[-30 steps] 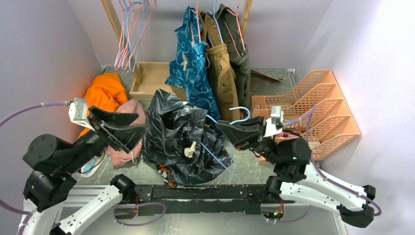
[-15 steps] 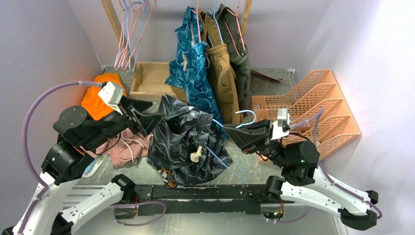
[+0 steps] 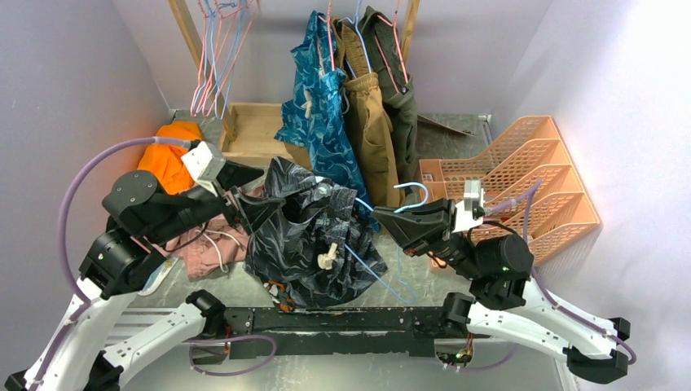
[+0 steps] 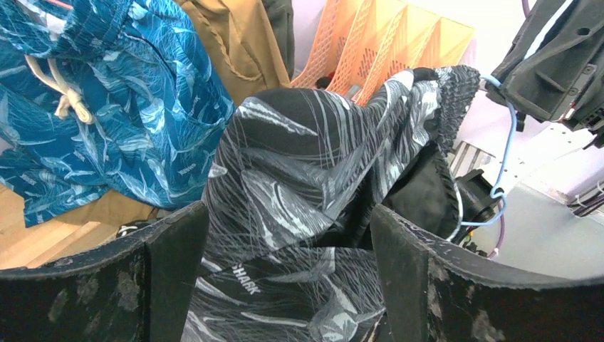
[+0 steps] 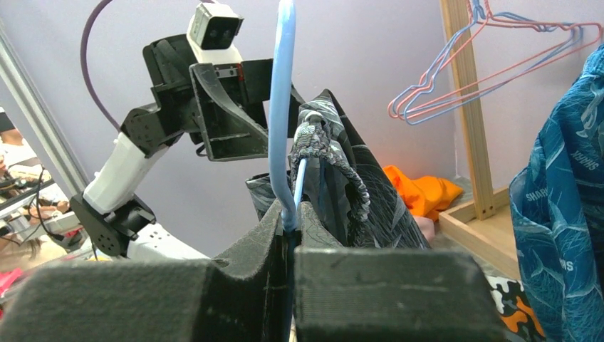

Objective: Place the shorts on the hanger
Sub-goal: Hang the shorts on the hanger.

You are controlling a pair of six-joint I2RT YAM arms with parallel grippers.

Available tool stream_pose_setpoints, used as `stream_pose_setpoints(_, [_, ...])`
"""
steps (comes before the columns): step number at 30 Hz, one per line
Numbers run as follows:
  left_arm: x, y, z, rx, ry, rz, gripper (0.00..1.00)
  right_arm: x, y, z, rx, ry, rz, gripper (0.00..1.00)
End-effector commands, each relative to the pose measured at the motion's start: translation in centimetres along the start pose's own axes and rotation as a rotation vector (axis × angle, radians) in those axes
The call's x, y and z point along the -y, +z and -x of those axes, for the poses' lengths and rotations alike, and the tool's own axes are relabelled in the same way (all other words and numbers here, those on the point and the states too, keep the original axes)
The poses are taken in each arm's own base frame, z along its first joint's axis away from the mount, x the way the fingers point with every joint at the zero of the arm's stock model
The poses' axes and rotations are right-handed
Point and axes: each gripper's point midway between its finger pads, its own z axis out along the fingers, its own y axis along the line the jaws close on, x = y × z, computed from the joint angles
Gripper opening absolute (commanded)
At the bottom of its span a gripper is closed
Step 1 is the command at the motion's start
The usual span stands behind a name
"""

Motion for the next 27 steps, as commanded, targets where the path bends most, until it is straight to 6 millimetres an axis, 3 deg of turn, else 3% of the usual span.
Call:
stream_pose_setpoints(1, [0.1,1.1,0.2,0.010,0.031,-0.034,0.86,-0.6,0.3,2.3,0.071,0.006,0.017,0.00])
stream_pose_setpoints(5, [-0.4,1.9,-0.6,-0.018,0.023,-0.024,0.82,-0.7,0.4,2.3,0.069,0.008,0.021,0.00])
stream_pose_setpoints(8, [-1.0,2.7,-1.3,-0.048,0.018,-0.009,0.73,-0.8,0.5,2.2,0.065,0.012,0.027,0.00])
stream_pose_setpoints(13, [-1.3,3.4,-1.8,-0.076,0.013,-0.005,0.44,-1.0,0.5,2.3,0.061,0.010,0.032,0.00])
stream_pose_setpoints(18, [-0.5,3.0,-0.1,-0.039,0.040,-0.039,0.08,-0.7,0.4,2.6,0.041,-0.023,0.013,0.00])
stream_pose_setpoints(27, [1.5,0.3,5.6,0.101,0.139,-0.078,0.07,-0.7,0.2,1.8,-0.055,-0.067,0.011,0.00])
